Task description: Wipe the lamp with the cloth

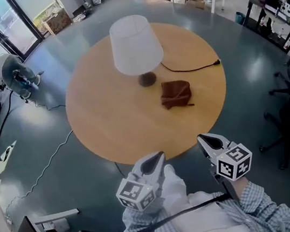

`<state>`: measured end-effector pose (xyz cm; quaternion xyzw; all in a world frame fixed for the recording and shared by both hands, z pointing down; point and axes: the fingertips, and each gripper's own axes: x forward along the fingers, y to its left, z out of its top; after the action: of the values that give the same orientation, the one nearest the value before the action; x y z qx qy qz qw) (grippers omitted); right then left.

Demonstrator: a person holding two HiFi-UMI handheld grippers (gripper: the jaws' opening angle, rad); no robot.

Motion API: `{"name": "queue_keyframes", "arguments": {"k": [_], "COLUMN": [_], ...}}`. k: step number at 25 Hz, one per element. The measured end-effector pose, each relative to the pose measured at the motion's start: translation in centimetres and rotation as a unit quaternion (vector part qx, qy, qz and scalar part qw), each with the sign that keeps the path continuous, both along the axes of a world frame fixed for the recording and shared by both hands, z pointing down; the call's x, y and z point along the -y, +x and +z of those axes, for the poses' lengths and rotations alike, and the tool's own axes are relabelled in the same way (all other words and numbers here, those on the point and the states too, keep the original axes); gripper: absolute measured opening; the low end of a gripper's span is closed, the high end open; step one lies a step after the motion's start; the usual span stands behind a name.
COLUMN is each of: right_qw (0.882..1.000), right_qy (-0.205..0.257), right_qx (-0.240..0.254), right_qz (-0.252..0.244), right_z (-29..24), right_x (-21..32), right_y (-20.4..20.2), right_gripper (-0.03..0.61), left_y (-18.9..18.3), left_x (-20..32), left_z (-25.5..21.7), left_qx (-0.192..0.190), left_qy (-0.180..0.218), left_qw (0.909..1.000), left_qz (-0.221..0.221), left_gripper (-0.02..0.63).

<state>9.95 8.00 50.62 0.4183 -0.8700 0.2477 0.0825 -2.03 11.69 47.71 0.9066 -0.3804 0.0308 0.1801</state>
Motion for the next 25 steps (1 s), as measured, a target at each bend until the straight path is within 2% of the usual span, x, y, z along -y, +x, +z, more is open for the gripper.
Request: {"name": "queue_keyframes", "arguments": {"k": [8, 13, 17, 19, 21, 23, 25], "right_qw": [1.0, 0.999, 0.999, 0.999, 0.999, 0.999, 0.999], "right_qy": [0.004, -0.008, -0.02, -0.02, -0.02, -0.017, -0.012], "right_qx": [-0.014, -0.035, -0.041, -0.041, -0.04, -0.036, -0.032], "right_qz": [0.0, 0.013, 0.009, 0.003, -0.003, -0.012, -0.021], "right_z": [-0.9, -0.4, 0.1, 0.2, 0.3, 0.1, -0.1], "right_x": [7.2, 8.9, 10.0, 10.7, 11.6, 12.7, 13.7], "right_y": [-4.8, -4.4, -3.9, -3.8, -4.0, -4.2, -4.5], "right_gripper": [0.003, 0.003, 0.003, 0.003, 0.003, 0.003, 0.003], "left_y": [-3.0, -3.1, -2.6, -2.6, -2.9, -3.4, -3.9], "left_x": [7.0, 9.9, 11.5, 12.6, 13.9, 15.6, 17.5], "left_z": [0.4, 0.4, 0.7, 0.6, -0.1, -1.0, -1.6], "left_qx": [-0.017, -0.03, -0.055, -0.077, -0.117, -0.176, -0.237], "left_qy": [-0.018, -0.025, -0.034, -0.04, -0.042, -0.043, -0.049], "left_qw": [0.9993, 0.9984, 0.9975, 0.9961, 0.9923, 0.9831, 0.9693], "left_qz": [0.029, 0.04, 0.029, 0.015, -0.004, -0.024, -0.043], "left_gripper": [0.005, 0.005, 0.005, 0.005, 0.005, 0.005, 0.005]}}
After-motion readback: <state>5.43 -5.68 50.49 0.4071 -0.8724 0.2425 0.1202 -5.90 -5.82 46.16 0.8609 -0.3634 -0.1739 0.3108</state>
